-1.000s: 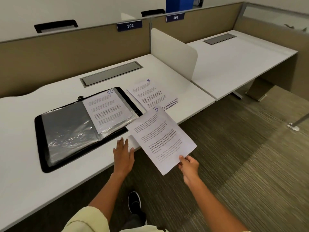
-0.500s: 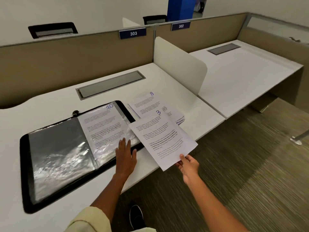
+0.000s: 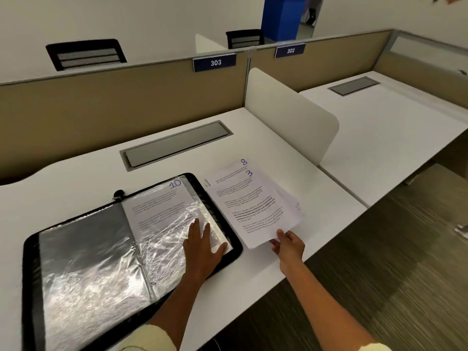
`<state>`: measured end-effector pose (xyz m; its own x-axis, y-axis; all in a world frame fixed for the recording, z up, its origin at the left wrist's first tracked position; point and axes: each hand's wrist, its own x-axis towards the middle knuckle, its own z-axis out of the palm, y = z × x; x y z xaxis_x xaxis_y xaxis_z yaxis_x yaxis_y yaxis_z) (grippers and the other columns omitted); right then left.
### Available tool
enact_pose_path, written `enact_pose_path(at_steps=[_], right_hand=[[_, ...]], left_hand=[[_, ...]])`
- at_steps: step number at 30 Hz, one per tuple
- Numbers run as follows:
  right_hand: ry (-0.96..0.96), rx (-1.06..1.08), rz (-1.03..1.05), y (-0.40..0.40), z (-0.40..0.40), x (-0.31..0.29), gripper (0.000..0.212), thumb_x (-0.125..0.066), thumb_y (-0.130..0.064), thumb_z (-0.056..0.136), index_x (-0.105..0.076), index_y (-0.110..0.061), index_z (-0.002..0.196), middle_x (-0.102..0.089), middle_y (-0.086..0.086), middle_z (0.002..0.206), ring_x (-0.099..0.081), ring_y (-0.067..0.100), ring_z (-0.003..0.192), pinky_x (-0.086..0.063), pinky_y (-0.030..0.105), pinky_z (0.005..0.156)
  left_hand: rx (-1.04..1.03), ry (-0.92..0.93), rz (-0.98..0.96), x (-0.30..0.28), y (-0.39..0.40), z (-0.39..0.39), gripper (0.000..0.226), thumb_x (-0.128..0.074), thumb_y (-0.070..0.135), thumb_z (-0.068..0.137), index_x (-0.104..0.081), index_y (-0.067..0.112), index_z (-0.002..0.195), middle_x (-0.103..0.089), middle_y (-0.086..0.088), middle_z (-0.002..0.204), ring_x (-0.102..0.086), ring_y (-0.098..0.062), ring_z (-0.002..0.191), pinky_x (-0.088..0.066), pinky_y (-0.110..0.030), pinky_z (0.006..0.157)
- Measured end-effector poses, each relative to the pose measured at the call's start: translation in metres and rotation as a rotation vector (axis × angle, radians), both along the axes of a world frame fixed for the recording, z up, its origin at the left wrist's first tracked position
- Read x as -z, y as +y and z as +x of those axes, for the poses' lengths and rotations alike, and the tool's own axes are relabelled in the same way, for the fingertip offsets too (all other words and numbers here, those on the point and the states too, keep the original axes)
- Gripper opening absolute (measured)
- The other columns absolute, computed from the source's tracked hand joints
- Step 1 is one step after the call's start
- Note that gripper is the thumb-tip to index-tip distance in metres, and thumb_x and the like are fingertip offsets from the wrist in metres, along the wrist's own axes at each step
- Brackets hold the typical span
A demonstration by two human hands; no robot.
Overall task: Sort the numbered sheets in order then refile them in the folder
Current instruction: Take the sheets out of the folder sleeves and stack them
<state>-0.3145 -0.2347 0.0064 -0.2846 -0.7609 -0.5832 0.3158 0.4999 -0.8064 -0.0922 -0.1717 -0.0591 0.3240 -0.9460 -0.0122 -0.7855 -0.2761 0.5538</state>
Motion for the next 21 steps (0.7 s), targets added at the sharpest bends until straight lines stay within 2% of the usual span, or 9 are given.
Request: enact_pose_path(at_steps=[3,5,11,15,19,21], right_hand=[[0.020,-0.010,-0.012,-0.015,0.005,0.002,0.007,-0.062,-0.009,0.097,-0.065,-0.012,0.092,-0.067,0.009,0.088,-0.063,0.020,0.068,-0.049,0.029,0.058],[0.036,-0.017,-0.013,-0.026,0.008,0.004,0.003,-0.063,-0.010,0.097,-0.065,-0.011,0.095,-0.066,0.009,0.087,-0.063,0.020,0.067,-0.049,0.029,0.058],[0.036,-0.002,-0.020,-0.051,0.007,0.006,0.009,-0.064,-0.009,0.096,-0.063,-0.006,0.105,-0.066,0.011,0.085,-0.064,0.019,0.062,-0.052,0.027,0.054],[-0.059,-0.026,-0.016,-0.062,0.003,0.007,0.012,-0.058,0.000,0.097,-0.059,-0.004,0.108,-0.067,0.015,0.099,-0.071,0.022,0.063,-0.056,0.025,0.050],[0.037,-0.132,0.021,-0.069,-0.002,0.018,0.010,-0.056,0.000,0.097,-0.058,-0.002,0.106,-0.066,0.021,0.099,-0.070,0.021,0.061,-0.058,0.026,0.051],[0.144,-0.162,0.040,-0.070,-0.005,0.022,0.015,-0.055,-0.005,0.098,-0.061,0.002,0.109,-0.069,0.017,0.093,-0.069,0.021,0.064,-0.060,0.032,0.063]], left_hand=[[-0.004,-0.029,0.047,-0.003,-0.005,-0.003,0.088,-0.057,0.067,0.080,-0.036,0.018,0.149,-0.011,-0.012,0.163,-0.011,-0.030,0.149,-0.024,-0.055,0.112],[-0.012,-0.036,0.038,-0.002,-0.004,-0.006,0.082,-0.062,0.060,0.081,-0.037,0.020,0.149,-0.011,-0.012,0.163,-0.011,-0.031,0.149,-0.022,-0.055,0.113],[-0.053,-0.032,-0.001,-0.003,-0.003,-0.009,0.068,-0.062,0.051,0.080,-0.047,0.028,0.142,-0.024,-0.015,0.158,-0.025,-0.036,0.143,-0.032,-0.059,0.107],[-0.084,0.011,-0.079,-0.003,-0.001,-0.009,0.057,-0.052,0.048,0.086,-0.049,0.030,0.139,-0.032,-0.015,0.154,-0.032,-0.033,0.139,-0.033,-0.054,0.105],[-0.127,0.003,-0.195,-0.002,-0.001,-0.004,0.048,-0.046,0.039,0.089,-0.057,0.020,0.132,-0.049,-0.020,0.138,-0.047,-0.035,0.125,-0.044,-0.051,0.098],[-0.164,0.024,-0.226,-0.010,0.001,-0.005,0.044,-0.046,0.025,0.090,-0.058,0.014,0.131,-0.055,-0.017,0.125,-0.052,-0.033,0.114,-0.049,-0.051,0.093]])
